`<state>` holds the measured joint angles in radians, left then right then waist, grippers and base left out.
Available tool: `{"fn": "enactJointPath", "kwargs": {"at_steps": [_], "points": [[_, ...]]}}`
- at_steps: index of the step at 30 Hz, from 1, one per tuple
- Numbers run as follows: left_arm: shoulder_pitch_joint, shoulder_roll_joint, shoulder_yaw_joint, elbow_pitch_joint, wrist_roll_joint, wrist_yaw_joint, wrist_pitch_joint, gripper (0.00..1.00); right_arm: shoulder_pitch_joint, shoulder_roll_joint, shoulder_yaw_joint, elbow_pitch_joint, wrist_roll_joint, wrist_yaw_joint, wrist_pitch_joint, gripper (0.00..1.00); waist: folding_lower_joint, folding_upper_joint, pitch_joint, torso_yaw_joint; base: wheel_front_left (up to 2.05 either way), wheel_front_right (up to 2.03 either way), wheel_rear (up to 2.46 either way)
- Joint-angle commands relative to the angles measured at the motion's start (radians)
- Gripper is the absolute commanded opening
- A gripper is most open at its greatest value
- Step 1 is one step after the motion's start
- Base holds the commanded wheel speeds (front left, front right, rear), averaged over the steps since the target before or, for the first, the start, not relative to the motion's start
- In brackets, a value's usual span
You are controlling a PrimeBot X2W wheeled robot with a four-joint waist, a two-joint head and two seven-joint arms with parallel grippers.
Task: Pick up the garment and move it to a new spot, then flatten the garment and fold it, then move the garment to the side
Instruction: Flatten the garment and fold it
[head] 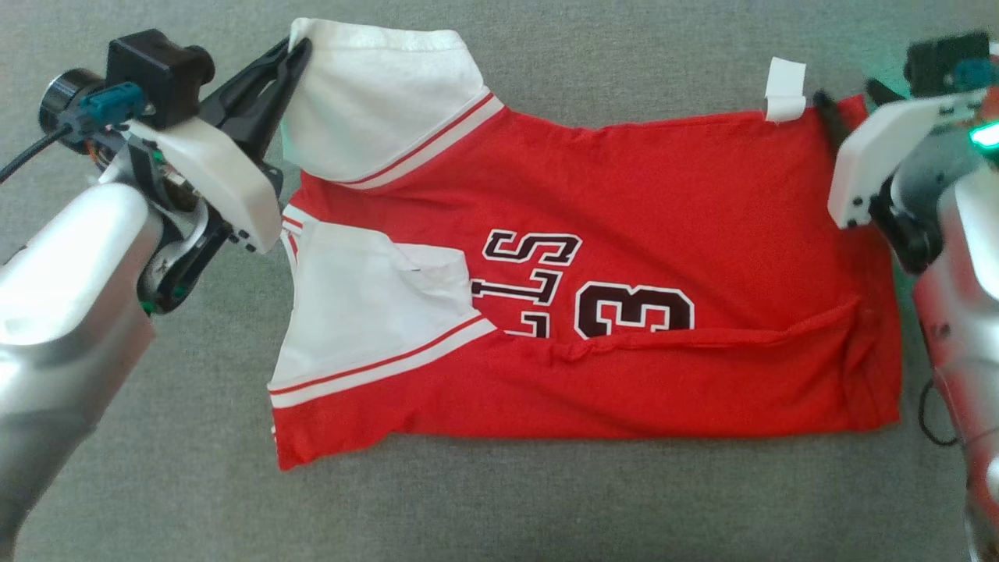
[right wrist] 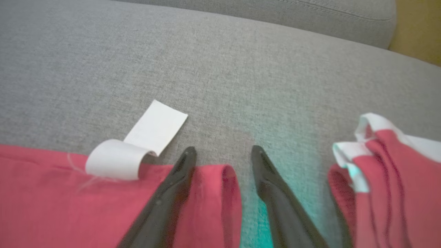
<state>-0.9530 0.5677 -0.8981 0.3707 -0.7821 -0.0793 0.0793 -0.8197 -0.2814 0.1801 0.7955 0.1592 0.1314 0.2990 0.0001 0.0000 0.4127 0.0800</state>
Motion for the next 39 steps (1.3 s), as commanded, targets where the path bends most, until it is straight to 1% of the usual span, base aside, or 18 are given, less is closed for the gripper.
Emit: {"fn": "enactJointPath", "kwargs": {"at_steps": [1,7,12,17,22,26,28,30,33,35,37,39], "points": [[-0.041,0.054,0.048,-0.017,-0.001,0.006,0.002,0.0,-0.002,-0.003,0.021,-0.005,0.01,-0.001,0.004,0.0,-0.0001,0.0,0.003,-0.001,0.0,0.0,0.0],[-0.082,0.069,0.067,0.038,0.002,0.011,-0.002,0.0,-0.112,0.004,0.022,-0.003,0.061,-0.001,-0.09,0.0,-0.0001,0.0,0.025,-0.027,0.0,0.0,0.0],[-0.181,0.059,0.088,0.131,0.033,0.014,-0.035,0.0,-0.218,0.014,0.035,-0.006,0.115,-0.001,-0.147,0.0,-0.0001,0.0,0.06,-0.057,0.0,0.0,0.0],[-0.297,0.027,0.099,0.25,0.065,0.003,-0.085,0.0,-0.318,0.019,0.041,0.017,0.133,-0.001,-0.208,0.0,-0.0001,0.0,0.093,-0.084,0.0,0.0,0.0],[-0.388,-0.021,0.116,0.362,0.084,0.002,-0.169,0.0,-0.379,0.022,0.033,0.068,0.127,-0.001,-0.269,0.0,-0.0001,0.0,0.107,-0.088,0.0,0.0,0.0],[-0.406,-0.061,0.1,0.428,0.091,-0.014,-0.212,0.0,-0.384,0.021,0.038,0.114,0.132,-0.001,-0.306,0.0,-0.0001,0.0,0.096,-0.078,0.0,0.0,0.0],[-0.394,-0.075,0.088,0.449,0.083,-0.028,-0.224,0.0,-0.37,0.024,0.043,0.139,0.156,-0.001,-0.304,0.0,-0.0001,0.0,0.082,-0.07,0.0,0.0,0.0],[-0.375,-0.084,0.087,0.458,0.057,-0.039,-0.235,0.0,-0.354,0.026,0.051,0.153,0.189,-0.001,-0.301,0.0,-0.0001,0.0,0.067,-0.064,0.0,0.0,0.0],[-0.352,-0.08,0.069,0.456,0.047,-0.045,-0.24,0.0,-0.337,0.018,0.071,0.159,0.21,-0.001,-0.301,0.0,-0.0001,0.0,0.051,-0.057,0.0,0.0,0.0],[-0.32,-0.076,0.052,0.442,0.022,-0.049,-0.23,0.0,-0.313,0.008,0.096,0.16,0.239,-0.001,-0.295,0.0,-0.0001,0.0,0.032,-0.048,0.0,0.0,0.0],[-0.282,-0.067,0.025,0.399,-0.019,-0.05,-0.208,0.0,-0.285,-0.006,0.126,0.155,0.269,-0.001,-0.284,0.0,-0.0001,0.0,0.011,-0.04,0.0,0.0,0.0],[-0.242,-0.038,-0.015,0.331,-0.063,-0.051,-0.176,0.0,-0.255,-0.027,0.163,0.148,0.297,-0.001,-0.266,0.0,-0.0001,0.0,-0.009,-0.033,0.0,0.0,0.0]]}}
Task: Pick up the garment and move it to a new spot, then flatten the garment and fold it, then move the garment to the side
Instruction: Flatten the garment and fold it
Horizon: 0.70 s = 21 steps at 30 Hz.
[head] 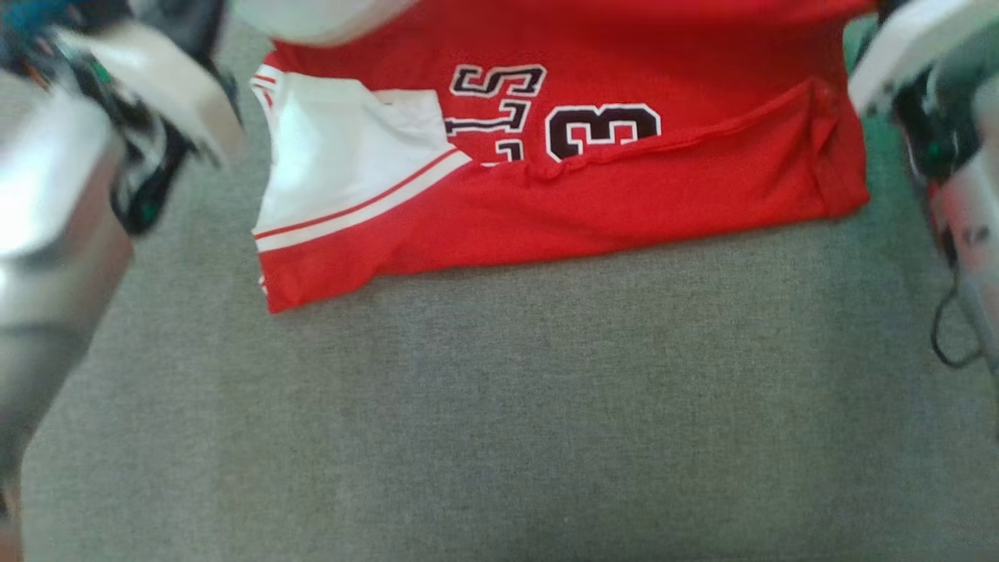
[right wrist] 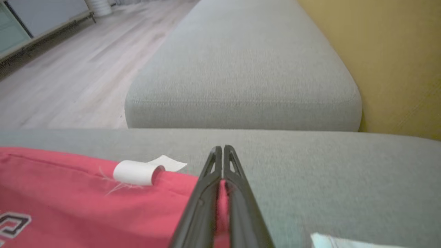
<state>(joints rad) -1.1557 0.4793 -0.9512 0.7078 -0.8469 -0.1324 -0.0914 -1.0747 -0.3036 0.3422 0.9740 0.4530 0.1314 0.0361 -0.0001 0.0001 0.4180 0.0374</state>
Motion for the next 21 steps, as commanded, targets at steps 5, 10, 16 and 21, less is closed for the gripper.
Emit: {"fn": "enactJointPath", "kwargs": {"at_steps": [5,10,16,21], "points": [[0.044,0.155,-0.043,-0.166,-0.095,0.002,0.06,0.0,0.074,-0.067,0.089,-0.068,0.074,-0.001,0.045,0.0,0.0001,-0.0001,-0.059,0.022,0.0,0.0,0.0],[0.118,0.245,-0.096,-0.277,-0.166,0.002,0.115,0.0,0.149,-0.131,0.176,-0.123,0.157,-0.001,0.106,0.0,0.0001,-0.0001,-0.106,0.024,0.0,0.0,0.0],[0.195,0.329,-0.192,-0.412,-0.239,0.002,0.203,0.0,0.217,-0.208,0.272,-0.193,0.256,-0.001,0.211,0.0,0.0001,-0.0001,-0.144,0.023,0.0,0.0,0.0],[0.219,0.359,-0.238,-0.466,-0.264,0.002,0.232,0.0,0.251,-0.266,0.345,-0.241,0.306,-0.001,0.294,0.0,0.0001,-0.0001,-0.155,0.021,0.0,0.0,0.0]]}}
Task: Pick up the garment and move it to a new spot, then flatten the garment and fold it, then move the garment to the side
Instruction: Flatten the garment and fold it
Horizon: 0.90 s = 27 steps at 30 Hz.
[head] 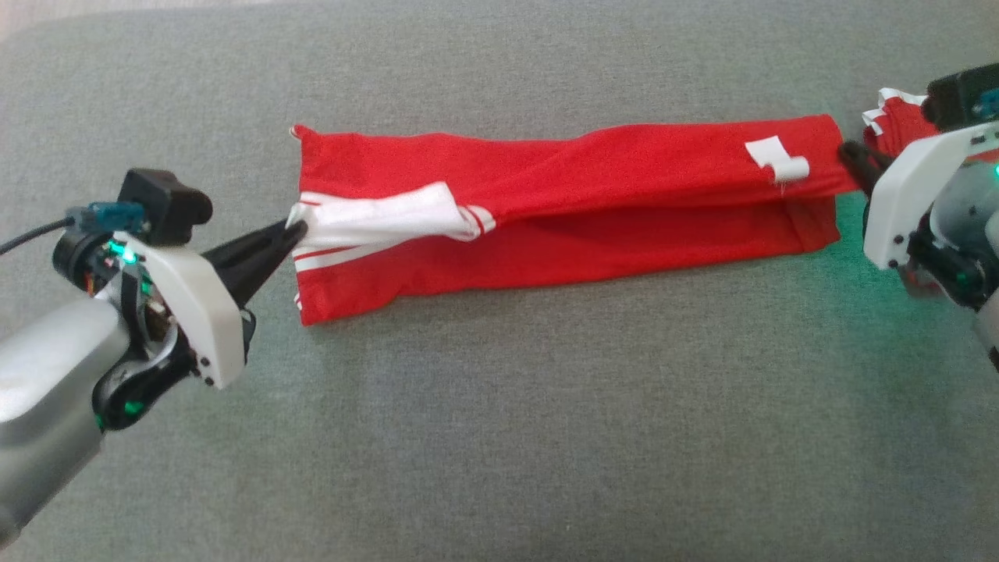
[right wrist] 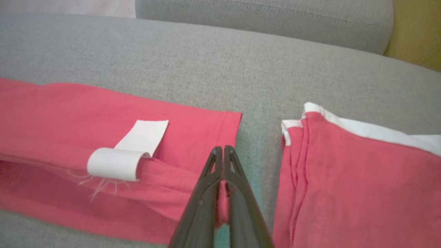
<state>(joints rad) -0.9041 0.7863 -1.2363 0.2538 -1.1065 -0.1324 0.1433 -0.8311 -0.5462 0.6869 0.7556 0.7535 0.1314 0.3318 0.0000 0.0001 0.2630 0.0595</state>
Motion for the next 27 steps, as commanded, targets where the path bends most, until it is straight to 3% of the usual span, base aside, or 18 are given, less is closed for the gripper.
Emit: {"fn": "enactJointPath", "kwargs": {"at_steps": [1,9,10,11,12,13,19,20,23,27], "points": [[-0.03,0.055,0.041,-0.016,-0.004,0.002,0.0,0.0,0.012,-0.032,0.011,-0.032,0.015,-0.001,0.011,0.0,0.0,-0.0001,-0.002,-0.002,0.0,0.0,0.0],[-0.012,0.03,0.009,0.001,0.029,0.002,-0.004,0.0,0.035,-0.064,0.067,-0.074,0.076,-0.001,0.08,0.0,0.0,-0.0001,0.006,-0.012,0.0,0.0,0.0],[-0.009,0.022,0.006,0.008,0.035,0.002,-0.007,0.0,0.038,-0.063,0.064,-0.067,0.085,-0.001,0.093,0.11,0.0,-0.0001,0.007,-0.014,0.0,0.0,0.0],[-0.006,0.014,0.004,0.017,0.043,0.002,-0.012,0.21,0.039,-0.062,0.063,-0.061,0.091,-0.001,0.103,1.0,0.0,-0.0001,0.008,-0.015,0.0,0.0,0.0],[-0.005,0.006,0.003,0.028,0.053,0.008,-0.023,0.75,0.039,-0.061,0.061,-0.06,0.095,-0.001,0.104,1.0,0.0,-0.0001,0.009,-0.017,0.0,0.0,0.0],[-0.003,-0.002,0.003,0.041,0.063,0.015,-0.036,1.0,0.039,-0.058,0.055,-0.062,0.099,-0.001,0.096,1.0,0.0,-0.0001,0.009,-0.019,0.0,0.0,0.0],[0.003,-0.05,0.046,0.109,0.072,0.072,-0.149,1.0,0.035,-0.035,0.01,-0.069,0.112,-0.001,0.005,1.0,0.0,-0.0001,-0.009,-0.029,0.0,0.0,0.0],[0.003,-0.07,0.084,0.13,0.068,0.109,-0.223,1.0,0.033,-0.017,-0.021,-0.078,0.121,-0.001,-0.061,1.0,0.0,-0.0001,-0.024,-0.034,0.0,0.0,0.0],[0.011,-0.096,0.146,0.147,0.052,0.161,-0.334,1.0,0.032,0.011,-0.064,-0.095,0.115,-0.001,-0.177,1.0,0.0,-0.0001,-0.051,-0.041,0.0,0.0,0.0],[0.039,-0.124,0.244,0.138,0.049,0.236,-0.398,1.0,0.039,0.058,-0.125,-0.102,0.078,-0.001,-0.345,1.0,0.0,-0.0001,-0.092,-0.049,0.0,0.0,0.0]]}}
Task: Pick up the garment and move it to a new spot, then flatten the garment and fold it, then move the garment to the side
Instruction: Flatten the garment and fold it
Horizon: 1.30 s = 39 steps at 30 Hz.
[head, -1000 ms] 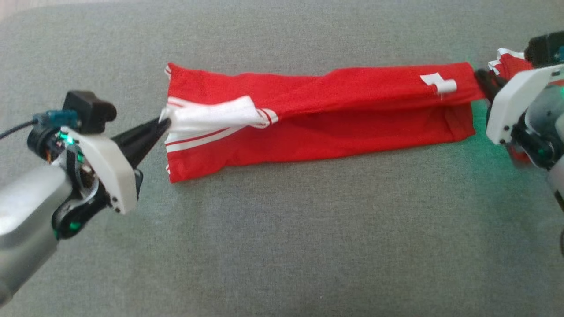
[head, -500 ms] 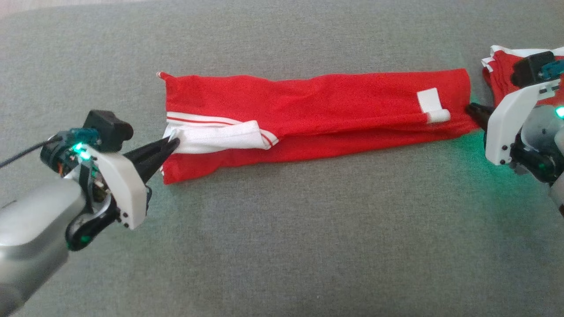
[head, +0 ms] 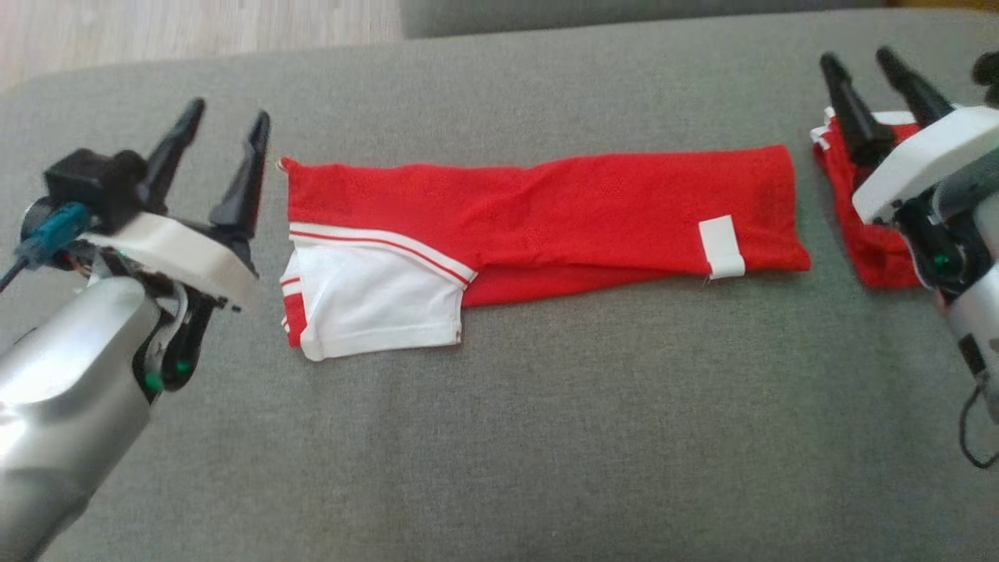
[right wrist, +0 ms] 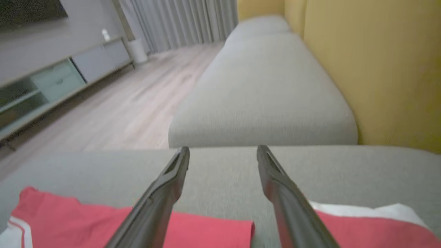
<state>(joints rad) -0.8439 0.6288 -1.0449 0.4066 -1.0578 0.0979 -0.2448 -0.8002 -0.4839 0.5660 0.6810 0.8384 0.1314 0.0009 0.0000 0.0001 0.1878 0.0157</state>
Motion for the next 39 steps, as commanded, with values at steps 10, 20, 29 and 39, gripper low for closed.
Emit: {"fn": "enactJointPath", "kwargs": {"at_steps": [10,20,29,39], "points": [[0.262,-0.09,0.479,-0.216,0.221,0.114,-0.017,1.0,0.109,0.151,-0.195,-0.02,-0.209,-0.001,-0.25,1.0,0.0,-0.0001,-0.095,-0.011,0.0,0.0,0.0],[0.562,-0.271,0.632,-0.204,0.434,0.083,-0.017,1.0,0.384,0.375,-0.424,-0.108,-0.462,-0.001,-0.262,1.0,0.0,-0.0001,-0.135,0.002,0.0,0.0,0.0],[0.609,-0.364,0.742,-0.178,0.551,0.009,-0.017,1.0,0.473,0.428,-0.49,-0.206,-0.561,-0.001,-0.232,1.0,0.0,-0.0001,-0.117,0.011,0.0,0.0,0.0],[0.546,-0.405,0.766,-0.134,0.608,-0.065,-0.017,1.0,0.386,0.433,-0.647,-0.166,-0.674,-0.001,-0.099,1.0,0.0,-0.0001,-0.025,0.035,0.0,0.0,0.0]]}}
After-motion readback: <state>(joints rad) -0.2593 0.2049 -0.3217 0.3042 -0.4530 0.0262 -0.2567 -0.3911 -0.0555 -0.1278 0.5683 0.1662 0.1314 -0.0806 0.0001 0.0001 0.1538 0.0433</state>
